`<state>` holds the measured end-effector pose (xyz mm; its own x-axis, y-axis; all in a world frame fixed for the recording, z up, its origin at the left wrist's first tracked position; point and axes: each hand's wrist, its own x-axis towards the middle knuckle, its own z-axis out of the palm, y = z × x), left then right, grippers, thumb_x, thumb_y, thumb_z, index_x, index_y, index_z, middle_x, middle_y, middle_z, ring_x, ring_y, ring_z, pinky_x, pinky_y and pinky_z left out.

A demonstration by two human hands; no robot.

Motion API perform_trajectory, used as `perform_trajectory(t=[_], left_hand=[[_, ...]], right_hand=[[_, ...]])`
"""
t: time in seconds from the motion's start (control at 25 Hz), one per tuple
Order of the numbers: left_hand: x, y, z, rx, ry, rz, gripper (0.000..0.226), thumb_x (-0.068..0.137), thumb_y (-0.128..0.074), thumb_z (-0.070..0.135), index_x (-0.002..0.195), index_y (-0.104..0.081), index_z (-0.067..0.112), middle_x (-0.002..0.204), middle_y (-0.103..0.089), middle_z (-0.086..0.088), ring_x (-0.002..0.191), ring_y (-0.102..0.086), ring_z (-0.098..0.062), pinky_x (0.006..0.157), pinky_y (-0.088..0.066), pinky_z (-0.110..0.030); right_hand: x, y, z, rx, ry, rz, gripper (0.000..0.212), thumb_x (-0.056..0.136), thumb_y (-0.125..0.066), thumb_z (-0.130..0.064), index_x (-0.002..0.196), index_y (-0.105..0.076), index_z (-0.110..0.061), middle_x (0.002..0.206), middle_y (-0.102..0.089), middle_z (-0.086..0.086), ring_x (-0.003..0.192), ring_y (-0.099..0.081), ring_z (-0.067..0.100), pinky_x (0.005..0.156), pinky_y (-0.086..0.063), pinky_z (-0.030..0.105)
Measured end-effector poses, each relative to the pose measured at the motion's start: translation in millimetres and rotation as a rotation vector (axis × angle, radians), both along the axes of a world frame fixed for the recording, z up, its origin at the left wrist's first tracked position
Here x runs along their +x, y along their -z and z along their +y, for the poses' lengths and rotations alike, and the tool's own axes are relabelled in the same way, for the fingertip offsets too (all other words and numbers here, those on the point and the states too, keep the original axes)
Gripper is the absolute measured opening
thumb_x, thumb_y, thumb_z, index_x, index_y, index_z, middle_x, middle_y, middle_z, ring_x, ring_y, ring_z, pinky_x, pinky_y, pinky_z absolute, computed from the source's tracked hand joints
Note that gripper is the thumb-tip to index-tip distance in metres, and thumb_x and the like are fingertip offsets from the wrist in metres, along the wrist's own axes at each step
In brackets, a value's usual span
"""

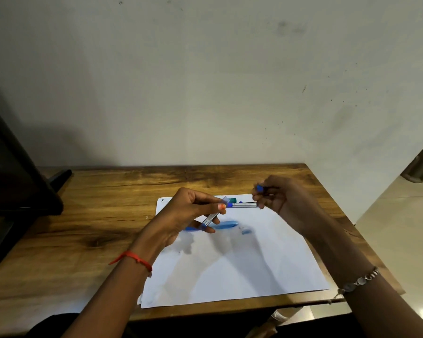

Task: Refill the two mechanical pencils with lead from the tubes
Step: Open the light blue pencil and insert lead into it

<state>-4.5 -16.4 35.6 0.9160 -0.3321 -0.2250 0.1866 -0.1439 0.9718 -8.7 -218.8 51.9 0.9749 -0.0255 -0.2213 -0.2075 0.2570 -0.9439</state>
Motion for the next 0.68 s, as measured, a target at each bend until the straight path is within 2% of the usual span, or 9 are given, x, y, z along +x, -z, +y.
perform_trajectory(t=[0.12,0.28,0.52,0.68], left_hand=[[0,0,0,0.008,0.010,0.001,0.013,0.077,-0.070,0.012,0.088,-0.074,0.013,0.081,-0.071,-0.004,0.057,-0.064,-0.007,0.049,-0.055,-0.023],[1,0,2,0.002,0.013,-0.008,0.010,0.076,-0.070,0.012,0.085,-0.075,0.016,0.072,-0.072,0.004,0.055,-0.062,-0.005,0.046,-0.050,-0.021],[4,0,2,0.066,-0.069,-0.091,0.004,0.071,-0.075,0.014,0.073,-0.074,0.017,0.058,-0.071,0.008,0.049,-0.060,-0.004,0.041,-0.044,-0.017],[6,0,1,0.143,-0.136,-0.225,0.013,0.068,-0.079,0.015,0.080,-0.075,0.011,0.073,-0.071,0.006,0.048,-0.058,-0.002,0.040,-0.040,-0.014]], right_hand=[[-3,3,10,0.006,-0.155,0.170,0.017,0.086,-0.046,-0.001,0.085,-0.062,0.006,0.071,-0.063,0.016,0.055,-0.056,0.017,0.047,-0.048,0.019],[-3,10,17,-0.168,-0.275,0.073,0.014,0.083,-0.059,0.000,0.090,-0.067,0.009,0.070,-0.064,0.011,0.058,-0.058,0.013,0.050,-0.048,0.017],[-4,20,22,-0.174,-0.253,0.041,0.013,0.081,-0.062,0.004,0.090,-0.069,0.009,0.073,-0.069,0.012,0.056,-0.063,0.012,0.055,-0.052,0.017],[-5,24,28,-0.150,-0.228,0.088,0.008,0.080,-0.061,0.006,0.083,-0.069,0.007,0.069,-0.069,0.012,0.053,-0.063,0.013,0.053,-0.053,0.018]])
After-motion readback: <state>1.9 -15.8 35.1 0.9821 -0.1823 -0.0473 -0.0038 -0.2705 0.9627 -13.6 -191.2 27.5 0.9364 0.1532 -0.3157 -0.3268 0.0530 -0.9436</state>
